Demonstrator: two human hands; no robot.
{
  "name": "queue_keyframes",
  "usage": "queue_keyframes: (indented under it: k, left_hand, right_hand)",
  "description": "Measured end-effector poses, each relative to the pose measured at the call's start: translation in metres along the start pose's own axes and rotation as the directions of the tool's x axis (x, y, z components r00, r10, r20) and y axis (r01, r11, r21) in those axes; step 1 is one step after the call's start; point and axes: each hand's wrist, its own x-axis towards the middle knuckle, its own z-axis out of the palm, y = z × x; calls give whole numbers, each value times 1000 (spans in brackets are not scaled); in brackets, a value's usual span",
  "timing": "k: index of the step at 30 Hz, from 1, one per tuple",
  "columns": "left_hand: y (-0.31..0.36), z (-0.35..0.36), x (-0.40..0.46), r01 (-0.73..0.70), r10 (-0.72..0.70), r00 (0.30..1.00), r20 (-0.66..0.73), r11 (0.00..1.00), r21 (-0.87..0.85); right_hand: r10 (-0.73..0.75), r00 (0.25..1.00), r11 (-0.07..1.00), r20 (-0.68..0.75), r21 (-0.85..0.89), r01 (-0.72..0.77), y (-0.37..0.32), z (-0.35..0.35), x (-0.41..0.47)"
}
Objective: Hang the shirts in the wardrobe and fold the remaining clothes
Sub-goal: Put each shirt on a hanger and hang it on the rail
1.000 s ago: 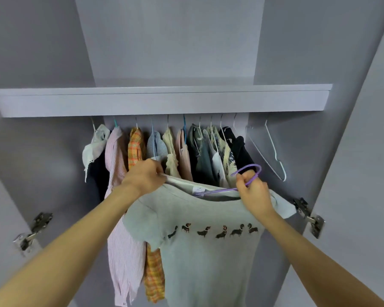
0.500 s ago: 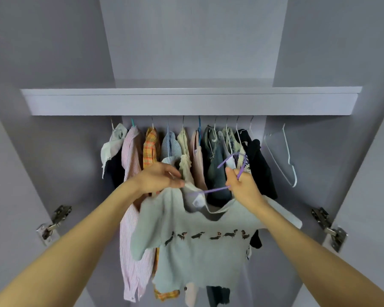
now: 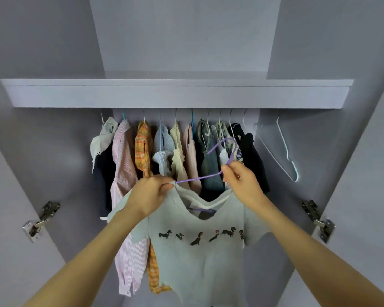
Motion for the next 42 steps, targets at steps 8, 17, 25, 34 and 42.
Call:
queue_keyframes:
  k: [8,17,25,34,42]
  left_hand:
    - [-24,13,-7,112,-119,981,-154,992,-54]
    - [-1,104,16,-21,74,915,397,990,-136]
    - [91,164,51,-338,290,919,267,928,156]
    - [143,149,127,-315,293,949,114,899,303]
    - [134,145,164,-444,292,884,366,771,456]
  right_hand:
    - [68,993,900,100,-435,-17,66,-46,-47]
    - [630,693,582,350,-804,-122,33,-122,-77]
    - [616,787,467,-22,-795,-388,-2,-172,-121]
    - [516,752,386,-411,-672,-632,17,-140,-117]
    - [544,782,605,-305,-503,-617,34,-122,-71]
